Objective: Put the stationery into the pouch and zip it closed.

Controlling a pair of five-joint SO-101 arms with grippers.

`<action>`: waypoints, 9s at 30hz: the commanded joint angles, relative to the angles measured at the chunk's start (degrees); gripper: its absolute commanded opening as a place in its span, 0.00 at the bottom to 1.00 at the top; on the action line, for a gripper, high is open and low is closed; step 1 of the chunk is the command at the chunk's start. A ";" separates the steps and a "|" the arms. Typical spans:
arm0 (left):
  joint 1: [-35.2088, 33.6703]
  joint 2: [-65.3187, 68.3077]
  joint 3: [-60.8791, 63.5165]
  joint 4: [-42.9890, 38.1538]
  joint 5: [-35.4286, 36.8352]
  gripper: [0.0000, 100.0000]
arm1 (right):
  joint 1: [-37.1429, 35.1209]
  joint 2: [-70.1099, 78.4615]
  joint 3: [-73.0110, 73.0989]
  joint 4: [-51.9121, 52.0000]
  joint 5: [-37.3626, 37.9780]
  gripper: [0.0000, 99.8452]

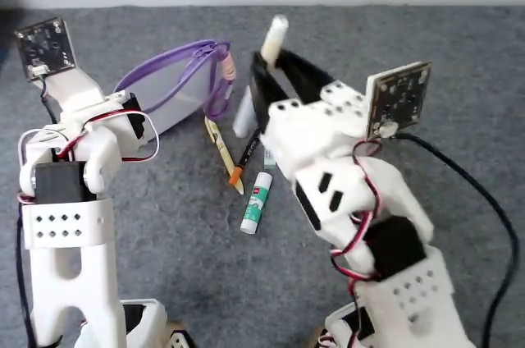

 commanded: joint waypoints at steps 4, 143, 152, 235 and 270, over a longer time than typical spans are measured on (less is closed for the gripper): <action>0.09 -0.88 -2.95 -1.58 -0.62 0.01 | -6.20 6.99 -0.09 -22.73 6.95 0.01; 0.18 -0.88 -1.45 -1.67 -0.70 0.01 | 4.70 32.84 -36.84 62.73 -3.96 0.01; -0.09 -0.88 -1.45 -1.67 -0.70 0.01 | -1.19 16.22 -17.05 28.44 -3.96 0.01; -0.09 -0.88 -1.45 -1.41 -0.70 0.01 | -1.98 53.05 -27.16 55.87 -17.49 0.13; -0.09 -0.88 -1.36 -1.67 -0.62 0.01 | 2.77 79.16 -40.97 59.65 -17.23 0.01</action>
